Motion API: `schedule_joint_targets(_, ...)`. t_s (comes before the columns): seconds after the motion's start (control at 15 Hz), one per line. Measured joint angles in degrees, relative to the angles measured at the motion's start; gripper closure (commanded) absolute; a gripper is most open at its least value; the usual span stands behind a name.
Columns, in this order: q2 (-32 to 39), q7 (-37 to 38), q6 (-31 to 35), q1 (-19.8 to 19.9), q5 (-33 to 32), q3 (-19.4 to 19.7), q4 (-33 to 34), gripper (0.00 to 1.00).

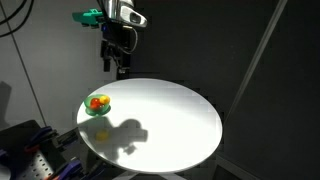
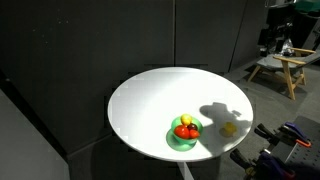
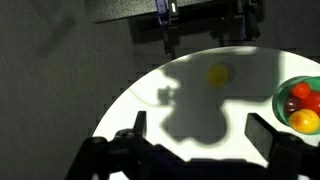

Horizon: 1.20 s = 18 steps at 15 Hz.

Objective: Pick up the yellow toy lemon and put it in the green bowl

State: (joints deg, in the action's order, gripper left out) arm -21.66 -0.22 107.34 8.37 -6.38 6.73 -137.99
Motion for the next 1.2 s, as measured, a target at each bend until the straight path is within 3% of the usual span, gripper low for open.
schedule_joint_targets(0.47,0.0,0.0,1.7,-1.1,0.0,-0.7,-0.2,0.0)
schedule_joint_targets(1.2,-4.0,0.1,14.7,-3.5,-0.1,-5.1,-8.8,0.0)
